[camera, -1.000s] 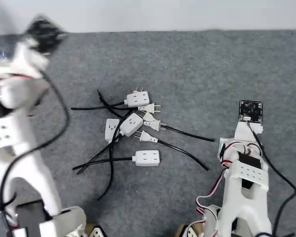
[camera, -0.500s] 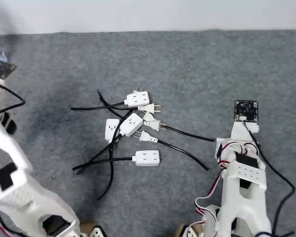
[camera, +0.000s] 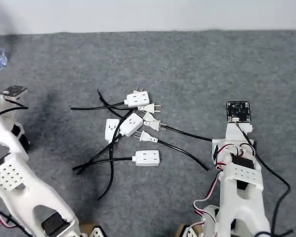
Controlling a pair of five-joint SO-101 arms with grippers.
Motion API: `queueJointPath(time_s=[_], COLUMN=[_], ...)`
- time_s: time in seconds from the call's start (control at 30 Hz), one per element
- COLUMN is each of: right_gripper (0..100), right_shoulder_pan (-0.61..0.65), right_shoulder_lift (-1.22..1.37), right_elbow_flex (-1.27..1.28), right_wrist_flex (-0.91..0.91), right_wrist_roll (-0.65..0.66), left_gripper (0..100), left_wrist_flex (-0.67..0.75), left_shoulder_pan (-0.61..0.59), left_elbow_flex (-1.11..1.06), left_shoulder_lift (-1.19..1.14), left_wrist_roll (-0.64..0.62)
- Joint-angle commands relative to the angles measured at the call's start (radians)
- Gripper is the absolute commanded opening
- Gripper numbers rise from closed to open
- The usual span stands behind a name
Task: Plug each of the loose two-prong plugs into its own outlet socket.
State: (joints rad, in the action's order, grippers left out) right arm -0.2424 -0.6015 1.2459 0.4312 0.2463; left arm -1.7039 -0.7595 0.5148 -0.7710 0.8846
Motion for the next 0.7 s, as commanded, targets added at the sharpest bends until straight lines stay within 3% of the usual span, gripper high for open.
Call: queueJointPath(time_s=[0.0,0.2,0.67], right_gripper=[31.4,31.4,31.4], right_shoulder_pan=[0.004,0.005,0.005], right_shoulder_lift=[0.001,0.001,0.001], right_elbow_flex=[-0.011,-0.011,-0.009], right_wrist_flex=[-0.019,-0.019,-0.019], right_wrist_roll=[0.009,0.009,0.009], left_gripper=[12,25,26], left_wrist_flex=[0.009,0.009,-0.008], left_shoulder_pan=[-0.018,-0.058,-0.115], left_elbow_flex=[0.15,0.298,0.585], left_shoulder_lift=[-0.048,-0.107,-0.101], left_wrist_roll=[0.014,0.014,0.052])
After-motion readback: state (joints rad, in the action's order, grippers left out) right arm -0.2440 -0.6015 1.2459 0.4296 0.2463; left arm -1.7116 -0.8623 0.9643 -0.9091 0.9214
